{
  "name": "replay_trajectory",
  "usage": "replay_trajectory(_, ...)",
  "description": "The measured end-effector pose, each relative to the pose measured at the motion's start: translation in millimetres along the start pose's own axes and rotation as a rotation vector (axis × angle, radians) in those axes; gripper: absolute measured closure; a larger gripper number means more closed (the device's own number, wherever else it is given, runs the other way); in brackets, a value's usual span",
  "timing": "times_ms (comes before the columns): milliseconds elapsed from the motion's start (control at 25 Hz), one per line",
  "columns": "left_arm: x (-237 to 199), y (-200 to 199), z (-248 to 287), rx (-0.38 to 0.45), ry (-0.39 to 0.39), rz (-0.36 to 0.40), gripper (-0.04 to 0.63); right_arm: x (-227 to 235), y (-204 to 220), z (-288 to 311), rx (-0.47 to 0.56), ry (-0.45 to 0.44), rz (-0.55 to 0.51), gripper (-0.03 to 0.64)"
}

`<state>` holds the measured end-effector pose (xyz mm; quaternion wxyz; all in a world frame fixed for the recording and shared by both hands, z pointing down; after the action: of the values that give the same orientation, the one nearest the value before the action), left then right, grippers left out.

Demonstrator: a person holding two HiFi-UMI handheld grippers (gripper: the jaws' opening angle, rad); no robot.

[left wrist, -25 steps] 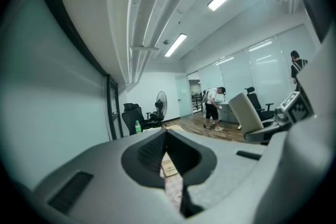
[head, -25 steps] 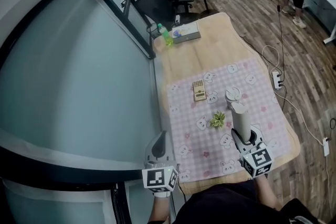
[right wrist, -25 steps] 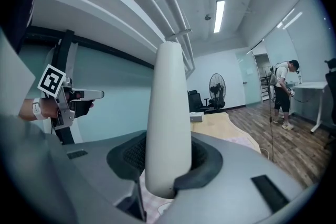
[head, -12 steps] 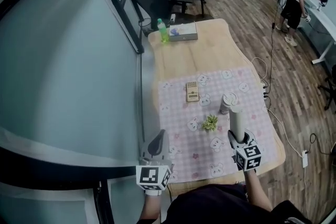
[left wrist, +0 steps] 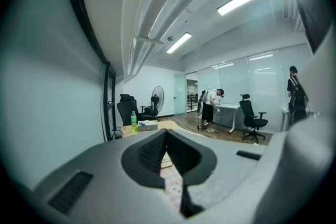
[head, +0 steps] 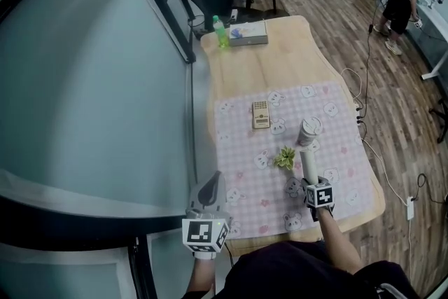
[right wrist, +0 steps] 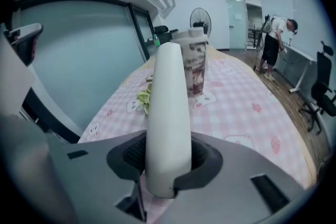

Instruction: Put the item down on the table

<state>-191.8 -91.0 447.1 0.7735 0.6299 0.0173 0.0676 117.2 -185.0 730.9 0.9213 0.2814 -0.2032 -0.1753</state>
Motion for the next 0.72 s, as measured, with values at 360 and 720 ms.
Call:
replay_trajectory(360, -3.1, 1.8, -3.0, -0.019, -0.009, -0.015, 0.595, 15.5, 44.8, 42.4, -0.264, 0.077, 0.019, 0.480)
replay_trajectory(720, -3.7, 7.1, -3.0, -0.053, 0.008, -0.019, 0.594, 16.4, 37.3, 33.3, -0.246, -0.073, 0.194, 0.482)
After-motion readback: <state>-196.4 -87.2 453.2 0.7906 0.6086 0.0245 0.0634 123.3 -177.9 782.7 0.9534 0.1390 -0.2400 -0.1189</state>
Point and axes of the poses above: the fingertips, and each gripper's own axes: z forward along the fingers, x to its right, y out of its underside, the point moved 7 cm from there along -z, backward along the fingers, and after that the axes turned 2 degrees about -y, right-handed, at the moved point
